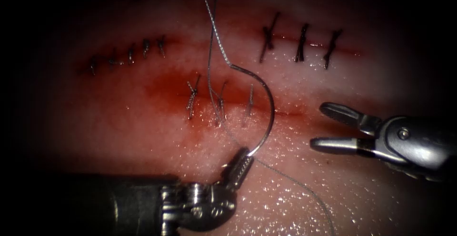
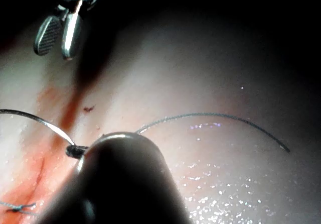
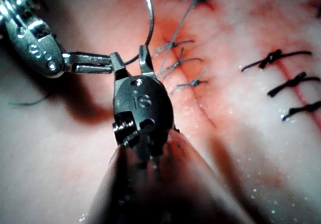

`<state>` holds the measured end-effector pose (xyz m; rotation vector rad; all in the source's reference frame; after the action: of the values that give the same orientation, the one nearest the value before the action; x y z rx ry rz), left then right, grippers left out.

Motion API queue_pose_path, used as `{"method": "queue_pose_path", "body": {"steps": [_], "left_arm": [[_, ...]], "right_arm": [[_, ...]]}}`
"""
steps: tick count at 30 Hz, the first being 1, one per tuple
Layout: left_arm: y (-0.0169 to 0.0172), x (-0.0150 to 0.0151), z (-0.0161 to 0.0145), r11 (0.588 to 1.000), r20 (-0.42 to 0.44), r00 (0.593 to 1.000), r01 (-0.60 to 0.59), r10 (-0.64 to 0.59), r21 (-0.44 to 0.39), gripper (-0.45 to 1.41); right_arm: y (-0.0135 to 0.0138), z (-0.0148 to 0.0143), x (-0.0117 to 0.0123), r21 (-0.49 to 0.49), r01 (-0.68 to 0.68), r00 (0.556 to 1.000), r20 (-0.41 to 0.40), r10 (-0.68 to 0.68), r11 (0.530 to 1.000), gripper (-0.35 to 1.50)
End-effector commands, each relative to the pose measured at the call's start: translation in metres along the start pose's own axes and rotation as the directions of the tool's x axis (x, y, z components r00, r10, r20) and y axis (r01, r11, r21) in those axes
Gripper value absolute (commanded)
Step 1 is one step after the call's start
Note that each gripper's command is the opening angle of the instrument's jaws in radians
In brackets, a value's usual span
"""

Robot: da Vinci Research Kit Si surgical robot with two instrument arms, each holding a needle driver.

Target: Wound Closure

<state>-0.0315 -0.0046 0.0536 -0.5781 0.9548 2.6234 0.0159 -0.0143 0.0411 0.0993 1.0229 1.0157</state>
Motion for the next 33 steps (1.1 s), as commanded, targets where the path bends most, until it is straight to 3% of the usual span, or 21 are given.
{"method": "queue_pose_path", "body": {"steps": [1,2,5,8,13,17,24,25,26,28,33], "left_arm": [[0.0012,-0.0002,0.0003,1.000,0.016,1.000,-0.015,0.015,0.016,-0.45],[0.0016,-0.0003,0.0004,0.999,0.023,1.000,-0.021,0.021,0.027,-0.45],[0.0024,-0.0008,0.0008,0.998,0.051,0.998,-0.040,0.037,0.053,-0.45],[0.0027,-0.0009,0.0008,0.995,0.060,0.997,-0.053,0.048,0.084,-0.45],[0.0029,-0.0005,0.0002,0.982,0.080,0.992,-0.104,0.092,0.158,-0.45],[0.0032,0.0001,-0.0002,0.979,0.091,0.991,-0.113,0.099,0.168,-0.45],[0.0034,0.0005,-0.0005,0.976,0.078,0.989,-0.137,0.126,0.168,-0.45],[0.0034,0.0005,-0.0005,0.975,0.074,0.989,-0.142,0.131,0.170,-0.45],[0.0034,0.0005,-0.0005,0.975,0.072,0.989,-0.142,0.132,0.170,-0.45],[0.0034,0.0005,-0.0005,0.974,0.068,0.988,-0.149,0.139,0.169,-0.45],[0.0033,0.0003,-0.0005,0.972,0.068,0.985,-0.167,0.158,0.167,-0.45]], "right_arm": [[-0.0007,0.0015,-0.0007,-0.080,-0.008,1.000,0.004,0.009,0.997,0.98],[-0.0008,0.0019,-0.0008,-0.139,-0.008,1.000,0.016,0.010,0.990,1.20],[-0.0010,0.0034,-0.0011,-0.194,-0.003,0.999,0.049,0.012,0.981,1.21],[-0.0011,0.0047,-0.0012,-0.253,-0.004,0.999,0.051,0.017,0.968,0.93],[-0.0010,0.0071,-0.0015,-0.404,0.026,0.998,0.060,-0.002,0.914,1.21],[-0.0014,0.0086,-0.0018,-0.424,0.042,0.998,0.060,-0.018,0.905,1.10],[-0.0022,0.0108,-0.0030,-0.434,0.070,0.995,0.100,-0.029,0.898,1.11],[-0.0024,0.0111,-0.0031,-0.430,0.073,0.994,0.107,-0.030,0.900,1.03],[-0.0025,0.0111,-0.0032,-0.425,0.073,0.994,0.106,-0.030,0.902,0.76],[-0.0026,0.0111,-0.0033,-0.406,0.079,0.993,0.108,-0.037,0.910,-0.35],[-0.0022,0.0106,-0.0032,-0.438,0.133,0.989,0.110,-0.093,0.889,-0.35]]}}
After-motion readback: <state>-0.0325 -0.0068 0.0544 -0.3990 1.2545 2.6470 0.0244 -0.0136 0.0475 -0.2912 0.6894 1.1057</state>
